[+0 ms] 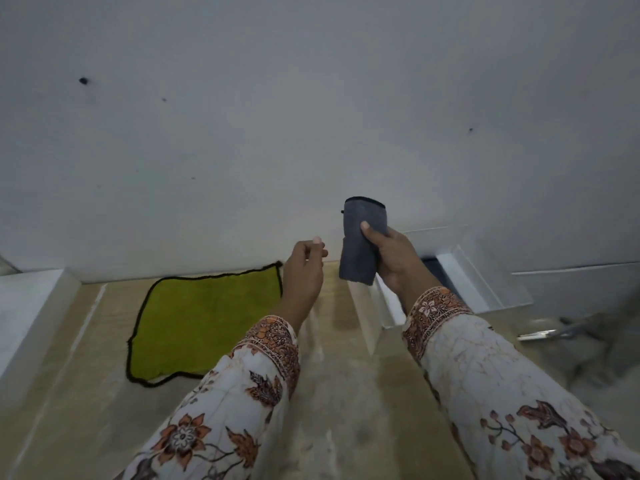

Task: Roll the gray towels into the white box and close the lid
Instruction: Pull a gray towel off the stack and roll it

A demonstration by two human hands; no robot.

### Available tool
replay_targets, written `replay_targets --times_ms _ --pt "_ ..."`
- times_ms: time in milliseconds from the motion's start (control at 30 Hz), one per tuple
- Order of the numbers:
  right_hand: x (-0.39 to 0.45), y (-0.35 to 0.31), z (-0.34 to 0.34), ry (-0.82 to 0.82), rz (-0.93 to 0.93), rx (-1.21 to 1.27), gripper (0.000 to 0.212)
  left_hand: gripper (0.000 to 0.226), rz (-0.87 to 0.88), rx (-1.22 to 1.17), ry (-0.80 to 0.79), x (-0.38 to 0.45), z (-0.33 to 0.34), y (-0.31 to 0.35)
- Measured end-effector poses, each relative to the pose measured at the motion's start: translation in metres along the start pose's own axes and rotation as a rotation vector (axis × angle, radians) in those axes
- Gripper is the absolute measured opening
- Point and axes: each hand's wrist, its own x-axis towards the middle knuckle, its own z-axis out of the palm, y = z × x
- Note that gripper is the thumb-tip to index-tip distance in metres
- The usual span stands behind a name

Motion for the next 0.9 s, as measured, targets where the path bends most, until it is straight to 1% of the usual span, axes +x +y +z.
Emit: replay_targets --times_ms 133,233,300,400,533,600,700,767,800,867,900 --pt "0.016 -0.011 -0.051 0.156 0.007 -0.119 0.036 0.029 0.043 0.162 -0.03 0.006 0.041 -0.007" --pt "0.032 -0.005 -0.086 0.285 0.098 -0.234 0.045 0.021 0.065 0.212 -0.035 0.01 0.067 -0.017" --pt "0.041 0.006 -0.1 0.318 0.178 -0.333 0.051 0.024 0.063 0.215 -0.034 0.012 0.075 -0.024" --pt "0.056 0.022 -0.111 0.268 0.286 -0.461 0.056 0.029 0.068 0.225 -0.027 0.018 0.083 -0.034" --pt "0.078 0.034 -0.103 0.153 0.416 -0.688 0.064 0.028 0.072 0.237 -0.011 0.027 0.084 -0.042" --pt "0.086 0.039 -0.097 0.111 0.452 -0.8 0.062 0.027 0.069 0.241 -0.008 0.029 0.081 -0.046" --pt "0.095 0.048 -0.095 0.07 0.476 -0.955 0.053 0.028 0.063 0.25 -0.004 0.031 0.078 -0.052" --pt "0.096 0.052 -0.094 0.076 0.476 -1.079 0.049 0.026 0.052 0.248 -0.004 0.032 0.077 -0.055" --pt "0.095 0.054 -0.093 0.109 0.469 -1.134 0.049 0.025 0.046 0.247 -0.006 0.032 0.077 -0.057" --pt "0.094 0.058 -0.094 0.15 0.457 -1.186 0.049 0.025 0.04 0.246 -0.012 0.032 0.078 -0.059" --pt "0.095 0.06 -0.095 0.146 0.45 -1.174 0.05 0.026 0.042 0.25 -0.016 0.032 0.079 -0.06"
